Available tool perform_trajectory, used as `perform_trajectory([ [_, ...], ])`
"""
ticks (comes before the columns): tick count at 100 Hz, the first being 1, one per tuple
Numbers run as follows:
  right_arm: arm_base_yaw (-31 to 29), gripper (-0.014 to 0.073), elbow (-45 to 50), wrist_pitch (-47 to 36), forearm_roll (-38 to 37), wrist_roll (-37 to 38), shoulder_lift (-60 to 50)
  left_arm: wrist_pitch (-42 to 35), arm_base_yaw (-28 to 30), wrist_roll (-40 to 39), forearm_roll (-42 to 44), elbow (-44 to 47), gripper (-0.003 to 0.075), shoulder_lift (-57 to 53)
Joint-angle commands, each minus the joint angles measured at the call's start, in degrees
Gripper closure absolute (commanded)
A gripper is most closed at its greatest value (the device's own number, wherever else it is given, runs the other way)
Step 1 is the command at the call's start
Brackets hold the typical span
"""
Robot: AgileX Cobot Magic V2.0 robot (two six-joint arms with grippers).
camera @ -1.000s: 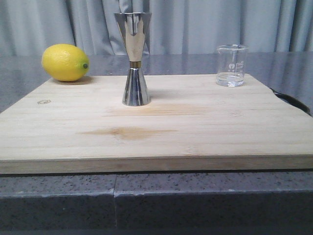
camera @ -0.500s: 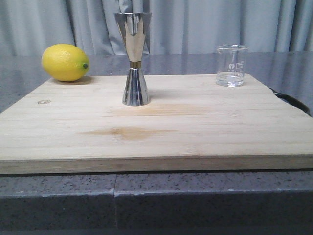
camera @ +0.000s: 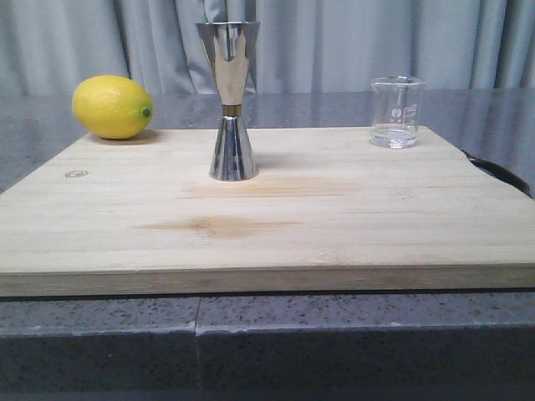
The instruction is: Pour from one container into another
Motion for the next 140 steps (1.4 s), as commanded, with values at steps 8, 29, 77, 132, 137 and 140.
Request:
perform_trajectory([
  [8,0.09,0.0665,-1.31,-4.33,-1.10,-0.44,-0.01,-13.11,0.37,0.16,-0.47,9.05,0.0739,-6.81],
  [29,0.09,0.0665,-1.31,-4.33,-1.10,-0.44,-0.01,-22.92,0.37,0.25,-0.57,17.94,0.0739,-11.46],
  [77,0.09,0.0665,-1.31,-4.44,-1.10,-0.44,-0.01,-20.40,0.37,5.48,-7.11,17.88,0.0739,-11.61],
  [132,0.09,0.0665,-0.59,-4.98,-1.18,-0.44,-1.22,-20.40,0.37,5.48,-7.11,17.88,0.0739,-11.61],
  [137,-1.17,0.0665,0.63,-5.26,-1.50,-0.44,-3.14,-20.40,0.37,5.48,-7.11,17.88,0.0739,-11.61],
  [140,-2.17,0.0665,1.65,-5.78,-1.50,-0.44,-4.48,-20.40,0.37,5.48,-7.11,17.88,0.0739,-11.61],
])
